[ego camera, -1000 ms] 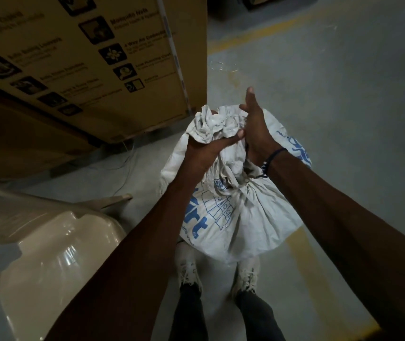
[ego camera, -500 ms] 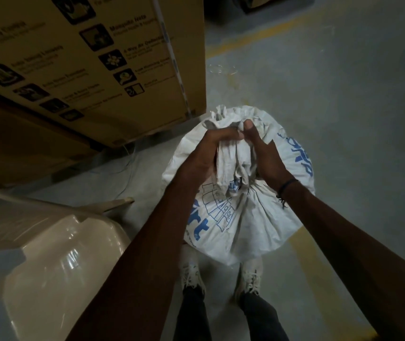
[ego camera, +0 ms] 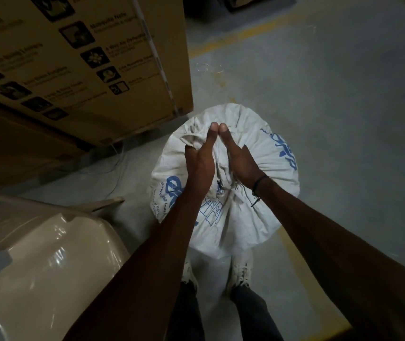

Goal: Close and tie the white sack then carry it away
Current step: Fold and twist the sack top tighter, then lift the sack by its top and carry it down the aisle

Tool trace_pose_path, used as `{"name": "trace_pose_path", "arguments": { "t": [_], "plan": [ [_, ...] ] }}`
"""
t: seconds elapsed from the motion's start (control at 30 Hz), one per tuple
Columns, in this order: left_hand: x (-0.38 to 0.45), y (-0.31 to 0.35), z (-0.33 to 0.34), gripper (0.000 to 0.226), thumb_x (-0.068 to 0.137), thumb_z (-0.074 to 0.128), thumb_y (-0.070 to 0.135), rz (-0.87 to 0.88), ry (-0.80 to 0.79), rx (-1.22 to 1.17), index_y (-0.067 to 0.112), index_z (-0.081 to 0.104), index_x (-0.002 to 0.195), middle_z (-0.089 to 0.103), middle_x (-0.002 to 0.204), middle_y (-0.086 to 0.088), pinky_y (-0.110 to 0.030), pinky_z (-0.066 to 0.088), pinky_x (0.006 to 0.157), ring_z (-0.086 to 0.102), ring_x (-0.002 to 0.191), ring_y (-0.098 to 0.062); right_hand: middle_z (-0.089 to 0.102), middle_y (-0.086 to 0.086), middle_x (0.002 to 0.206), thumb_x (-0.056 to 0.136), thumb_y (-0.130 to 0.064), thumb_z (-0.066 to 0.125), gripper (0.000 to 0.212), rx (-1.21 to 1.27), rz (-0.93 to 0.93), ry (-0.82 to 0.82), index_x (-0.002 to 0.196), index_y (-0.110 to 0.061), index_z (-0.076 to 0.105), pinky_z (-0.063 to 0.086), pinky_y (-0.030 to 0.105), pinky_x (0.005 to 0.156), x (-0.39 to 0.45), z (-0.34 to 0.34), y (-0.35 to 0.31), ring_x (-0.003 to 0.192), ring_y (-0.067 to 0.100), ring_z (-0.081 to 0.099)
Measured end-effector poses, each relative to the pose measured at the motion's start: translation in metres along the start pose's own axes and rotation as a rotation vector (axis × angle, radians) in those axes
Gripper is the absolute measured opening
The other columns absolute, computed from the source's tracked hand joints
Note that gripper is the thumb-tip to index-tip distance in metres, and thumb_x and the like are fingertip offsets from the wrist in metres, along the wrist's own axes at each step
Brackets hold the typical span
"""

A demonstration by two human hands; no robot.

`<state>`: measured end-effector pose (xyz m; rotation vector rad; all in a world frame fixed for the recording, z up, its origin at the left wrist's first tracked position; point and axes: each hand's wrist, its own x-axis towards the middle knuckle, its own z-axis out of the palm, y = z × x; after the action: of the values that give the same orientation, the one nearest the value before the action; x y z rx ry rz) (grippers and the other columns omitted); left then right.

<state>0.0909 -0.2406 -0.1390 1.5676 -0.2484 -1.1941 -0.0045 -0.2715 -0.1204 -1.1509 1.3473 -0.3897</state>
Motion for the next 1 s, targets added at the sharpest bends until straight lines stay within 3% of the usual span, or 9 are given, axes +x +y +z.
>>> {"name": "trace_pose_path", "arguments": {
  "t": [0.07,0.2,0.3,0.37,0.5,0.7,0.83,0.9,1.0],
  "plan": [
    [-0.007,0.004,0.001,0.029,0.074,0.081,0.064,-0.047,0.04,-0.033,0.038,0.08,0.086,0.083,0.097,0.01,-0.046,0.057,0.105,0.078,0.102,-0.015,0.08,0.0,0.113,0.101,-0.07,0.043,0.057,-0.016,-0.005,0.016,0.117,-0.027,0.078,0.057,0.027,0.098,-0.009,0.0,-0.002,0.095,-0.003,0.072],
    [-0.027,0.022,0.006,0.058,0.065,0.081,0.073,-0.101,0.065,-0.016,0.026,0.076,0.099,0.082,0.107,0.002,-0.045,0.058,0.104,0.077,0.105,-0.019,0.07,-0.02,0.081,0.103,-0.065,0.046,0.052,0.043,0.007,0.014,0.125,-0.026,0.074,0.047,0.0,0.063,-0.022,-0.004,-0.014,0.061,-0.018,0.062],
    [-0.044,0.045,0.015,0.076,0.062,0.08,0.076,-0.159,0.076,0.009,0.022,0.075,0.115,0.08,0.114,-0.001,-0.043,0.059,0.102,0.076,0.106,-0.021,0.067,-0.029,0.083,0.098,-0.072,0.049,0.036,0.098,0.028,0.053,0.097,-0.044,0.072,0.045,0.009,0.078,-0.032,-0.01,-0.03,0.084,-0.013,0.066],
    [-0.056,0.063,0.022,0.088,0.061,0.079,0.077,-0.179,0.086,0.019,0.018,0.072,0.124,0.078,0.117,-0.003,-0.042,0.059,0.102,0.075,0.107,-0.023,0.073,-0.022,0.095,0.091,-0.082,0.051,0.045,0.127,0.036,0.061,0.099,-0.043,0.073,0.05,0.02,0.092,-0.037,-0.015,-0.04,0.1,-0.002,0.068],
    [-0.076,0.099,0.038,0.06,0.078,0.08,0.064,-0.148,0.084,0.037,0.019,0.075,0.118,0.079,0.113,-0.002,-0.04,0.059,0.099,0.075,0.105,-0.023,0.081,-0.004,0.114,0.061,-0.1,0.061,0.088,0.238,0.051,0.05,0.114,-0.032,0.079,0.053,0.045,0.111,-0.046,-0.033,-0.065,0.112,0.018,0.075],
    [-0.108,0.17,0.059,0.049,0.082,0.081,0.059,-0.067,0.024,0.012,0.02,0.075,0.111,0.079,0.109,0.0,-0.038,0.061,0.093,0.076,0.099,-0.022,0.079,0.0,0.123,0.071,-0.092,0.063,0.087,0.301,-0.104,0.041,0.128,-0.027,0.073,0.054,0.046,0.111,-0.08,-0.058,-0.138,0.117,0.019,0.075],
    [-0.135,0.215,0.068,0.042,0.082,0.083,0.056,0.042,0.035,0.0,0.022,0.076,0.107,0.08,0.096,0.009,-0.021,0.058,0.068,0.075,0.075,-0.001,0.078,0.004,0.124,0.077,-0.089,0.063,0.083,0.32,-0.159,0.022,0.128,-0.025,0.073,0.051,0.051,0.113,-0.105,-0.07,-0.183,0.118,0.025,0.074],
    [-0.15,0.235,0.069,0.044,0.072,0.084,0.064,0.093,0.055,0.004,0.028,0.076,0.096,0.08,0.088,0.013,-0.026,0.06,0.077,0.077,0.076,0.0,0.079,0.004,0.124,0.078,-0.09,0.061,0.08,0.302,-0.184,0.0,0.126,-0.026,0.074,0.05,0.053,0.114,-0.118,-0.073,-0.201,0.119,0.027,0.074],
    [-0.173,0.267,0.067,0.066,0.059,0.084,0.069,0.101,-0.008,-0.03,0.023,0.077,0.105,0.083,0.099,0.001,-0.046,0.064,0.091,0.081,0.092,-0.022,0.078,0.005,0.124,0.078,-0.09,0.061,0.081,0.297,-0.229,-0.024,0.126,-0.027,0.075,0.049,0.054,0.115,-0.14,-0.079,-0.234,0.119,0.027,0.073]
  ]
}}
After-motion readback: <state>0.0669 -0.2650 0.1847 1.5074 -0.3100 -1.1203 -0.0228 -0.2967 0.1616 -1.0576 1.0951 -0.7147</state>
